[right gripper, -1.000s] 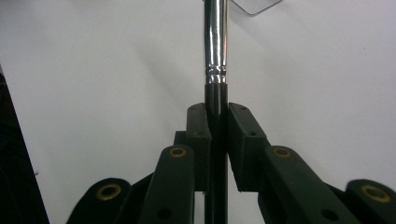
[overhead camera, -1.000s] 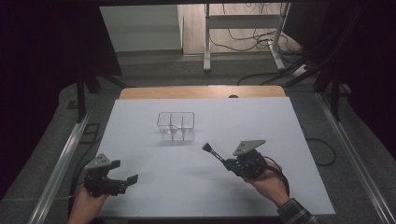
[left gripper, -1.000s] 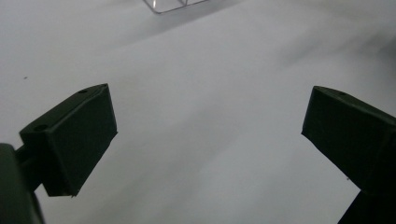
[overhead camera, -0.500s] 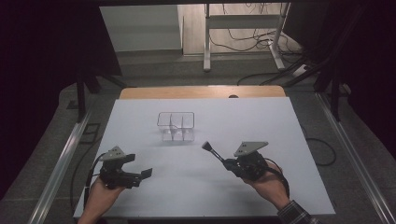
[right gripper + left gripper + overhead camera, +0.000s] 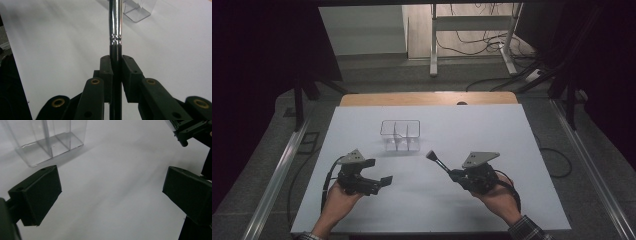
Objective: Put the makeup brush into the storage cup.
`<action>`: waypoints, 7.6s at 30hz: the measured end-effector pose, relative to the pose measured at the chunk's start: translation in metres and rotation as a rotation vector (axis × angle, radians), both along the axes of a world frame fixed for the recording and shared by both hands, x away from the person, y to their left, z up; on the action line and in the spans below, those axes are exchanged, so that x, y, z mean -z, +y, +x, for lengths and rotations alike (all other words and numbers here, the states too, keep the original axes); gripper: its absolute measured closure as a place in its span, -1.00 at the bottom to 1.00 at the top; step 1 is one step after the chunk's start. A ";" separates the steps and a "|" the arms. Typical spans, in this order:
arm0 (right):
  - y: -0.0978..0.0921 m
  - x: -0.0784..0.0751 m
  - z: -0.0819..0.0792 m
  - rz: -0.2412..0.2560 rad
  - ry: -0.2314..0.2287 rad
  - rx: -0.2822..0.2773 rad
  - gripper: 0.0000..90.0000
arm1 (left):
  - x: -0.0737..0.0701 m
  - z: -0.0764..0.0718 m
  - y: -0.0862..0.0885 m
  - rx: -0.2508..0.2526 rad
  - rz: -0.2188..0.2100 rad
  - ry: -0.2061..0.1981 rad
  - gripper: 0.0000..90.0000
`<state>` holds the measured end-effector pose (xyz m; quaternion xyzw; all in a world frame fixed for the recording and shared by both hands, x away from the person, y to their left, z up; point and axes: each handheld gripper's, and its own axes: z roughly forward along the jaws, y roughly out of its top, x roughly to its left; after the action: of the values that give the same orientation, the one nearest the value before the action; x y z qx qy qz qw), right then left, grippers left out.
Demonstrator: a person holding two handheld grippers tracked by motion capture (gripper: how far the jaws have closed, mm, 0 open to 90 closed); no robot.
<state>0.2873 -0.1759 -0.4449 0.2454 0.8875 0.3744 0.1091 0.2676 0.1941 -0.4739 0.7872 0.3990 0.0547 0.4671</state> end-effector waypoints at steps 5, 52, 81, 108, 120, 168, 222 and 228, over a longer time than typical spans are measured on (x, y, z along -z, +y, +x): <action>-0.001 -0.002 0.000 0.008 -0.005 -0.001 0.75 | -0.001 0.007 -0.011 0.021 -0.006 -0.002 -0.96; 0.026 -0.007 -0.005 0.072 -0.059 -0.072 0.75 | -0.008 0.041 -0.085 0.271 -0.174 0.031 -0.50; 0.036 0.002 -0.006 0.044 -0.040 -0.112 0.62 | -0.013 0.037 -0.089 0.336 -0.231 0.095 0.71; 0.018 0.008 -0.002 -0.020 0.025 -0.064 -0.07 | -0.018 0.031 -0.077 0.277 -0.112 -0.014 0.71; 0.014 0.014 -0.001 -0.043 0.033 -0.066 -0.47 | -0.022 0.033 -0.069 0.238 -0.092 -0.023 0.71; -0.027 0.023 -0.010 -0.011 0.076 0.060 -1.00 | -0.049 0.059 -0.030 0.104 -0.054 -0.094 0.71; -0.086 0.023 -0.021 0.001 0.042 0.266 -1.00 | -0.077 0.107 -0.011 -0.007 -0.022 -0.157 0.71; -0.091 0.022 -0.024 0.009 0.044 0.278 -1.00 | -0.081 0.112 -0.013 -0.012 -0.015 -0.164 0.71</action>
<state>0.2637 -0.2669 -0.4672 0.3748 0.8455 0.3540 0.1392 0.3796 0.1807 -0.3934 0.7740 0.3645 0.1188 0.5039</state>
